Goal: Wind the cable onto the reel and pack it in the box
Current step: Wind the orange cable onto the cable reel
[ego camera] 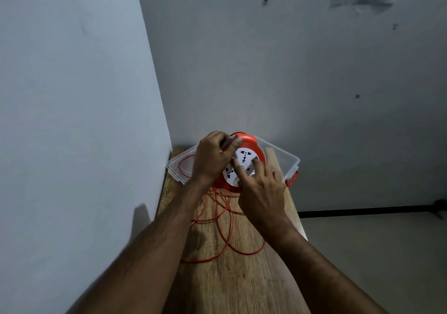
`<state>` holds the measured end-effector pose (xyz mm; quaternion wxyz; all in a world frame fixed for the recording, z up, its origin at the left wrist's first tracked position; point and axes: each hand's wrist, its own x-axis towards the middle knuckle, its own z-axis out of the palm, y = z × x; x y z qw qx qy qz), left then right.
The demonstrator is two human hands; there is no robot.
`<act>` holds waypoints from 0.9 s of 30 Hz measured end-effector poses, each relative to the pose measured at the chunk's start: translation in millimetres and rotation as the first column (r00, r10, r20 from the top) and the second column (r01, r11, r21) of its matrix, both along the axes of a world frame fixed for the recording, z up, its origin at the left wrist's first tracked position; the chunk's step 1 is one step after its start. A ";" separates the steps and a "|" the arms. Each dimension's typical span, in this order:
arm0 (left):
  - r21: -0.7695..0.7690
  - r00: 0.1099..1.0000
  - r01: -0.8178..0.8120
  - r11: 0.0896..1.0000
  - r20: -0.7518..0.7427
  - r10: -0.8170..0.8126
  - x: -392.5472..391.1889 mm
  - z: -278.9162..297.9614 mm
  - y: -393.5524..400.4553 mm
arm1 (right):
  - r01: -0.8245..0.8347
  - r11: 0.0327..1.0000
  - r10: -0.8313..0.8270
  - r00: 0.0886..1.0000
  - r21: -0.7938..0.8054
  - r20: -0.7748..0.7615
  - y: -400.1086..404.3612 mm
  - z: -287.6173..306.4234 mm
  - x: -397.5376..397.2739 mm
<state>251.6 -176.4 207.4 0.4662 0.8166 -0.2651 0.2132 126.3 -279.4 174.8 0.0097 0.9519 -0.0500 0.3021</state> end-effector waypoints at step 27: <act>0.034 0.995 -0.076 0.997 0.067 0.073 -15.5 -10.9 -14.8 | -0.111 -0.219 -0.462 0.887 0.969 -0.003 32.4 9.1 36.3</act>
